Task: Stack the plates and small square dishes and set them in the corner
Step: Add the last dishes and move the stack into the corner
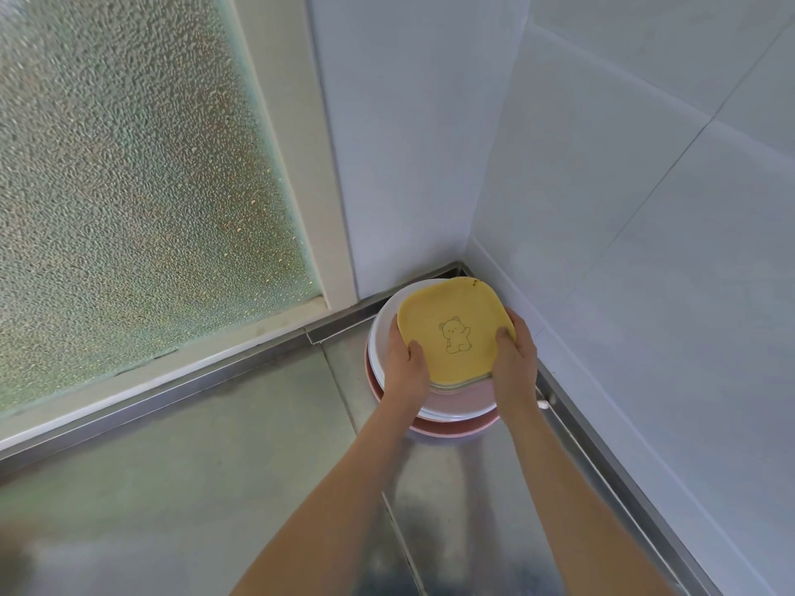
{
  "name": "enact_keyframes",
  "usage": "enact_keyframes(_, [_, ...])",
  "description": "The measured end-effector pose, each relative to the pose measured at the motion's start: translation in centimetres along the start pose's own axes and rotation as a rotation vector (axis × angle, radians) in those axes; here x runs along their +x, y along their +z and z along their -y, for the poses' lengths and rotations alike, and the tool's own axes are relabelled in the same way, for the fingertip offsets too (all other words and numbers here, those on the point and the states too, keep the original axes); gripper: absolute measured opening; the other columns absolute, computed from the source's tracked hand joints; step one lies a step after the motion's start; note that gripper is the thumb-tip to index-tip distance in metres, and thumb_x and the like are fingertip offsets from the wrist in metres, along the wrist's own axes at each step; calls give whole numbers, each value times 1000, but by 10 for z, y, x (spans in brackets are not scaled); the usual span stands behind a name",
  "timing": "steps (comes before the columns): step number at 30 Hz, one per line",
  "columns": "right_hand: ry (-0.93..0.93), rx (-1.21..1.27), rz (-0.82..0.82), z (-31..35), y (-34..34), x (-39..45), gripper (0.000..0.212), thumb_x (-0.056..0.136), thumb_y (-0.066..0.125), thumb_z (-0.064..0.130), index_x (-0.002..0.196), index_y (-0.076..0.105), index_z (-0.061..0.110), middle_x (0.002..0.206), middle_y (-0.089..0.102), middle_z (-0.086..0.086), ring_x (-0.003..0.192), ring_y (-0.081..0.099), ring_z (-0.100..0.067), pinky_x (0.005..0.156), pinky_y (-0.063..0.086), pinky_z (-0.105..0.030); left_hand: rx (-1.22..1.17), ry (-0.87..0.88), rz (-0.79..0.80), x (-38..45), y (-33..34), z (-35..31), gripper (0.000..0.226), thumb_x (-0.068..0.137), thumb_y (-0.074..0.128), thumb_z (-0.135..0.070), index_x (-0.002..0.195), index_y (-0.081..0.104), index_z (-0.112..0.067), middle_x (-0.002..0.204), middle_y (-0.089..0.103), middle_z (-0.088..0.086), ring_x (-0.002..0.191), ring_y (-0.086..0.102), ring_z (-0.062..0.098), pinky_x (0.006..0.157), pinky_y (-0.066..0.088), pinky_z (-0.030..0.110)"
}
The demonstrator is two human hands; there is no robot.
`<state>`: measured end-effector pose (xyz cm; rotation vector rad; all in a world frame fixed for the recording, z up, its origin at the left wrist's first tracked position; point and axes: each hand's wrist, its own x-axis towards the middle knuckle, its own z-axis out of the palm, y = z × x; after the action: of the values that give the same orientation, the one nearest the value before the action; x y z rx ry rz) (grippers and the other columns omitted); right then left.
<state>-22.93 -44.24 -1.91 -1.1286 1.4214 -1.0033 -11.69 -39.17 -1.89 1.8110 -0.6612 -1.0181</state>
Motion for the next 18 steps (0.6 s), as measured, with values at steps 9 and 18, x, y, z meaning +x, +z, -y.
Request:
enact_keyframes(9, [49, -34, 86, -7, -1, 8, 29, 99, 32, 18, 116, 49, 34, 113, 55, 4, 90, 51, -2, 66, 41, -20, 28, -21, -27, 0, 4, -1, 56, 96, 25, -4, 150, 11, -15, 149, 33, 9, 129, 41, 25, 108, 36, 35])
enact_keyframes(18, [42, -4, 63, -20, -10, 2, 42, 102, 20, 39, 132, 48, 29, 126, 53, 8, 114, 48, -8, 85, 38, -17, 22, 113, 13, -1, -15, 9, 50, 99, 29, -36, 148, 22, -27, 138, 46, -11, 125, 43, 11, 108, 38, 35])
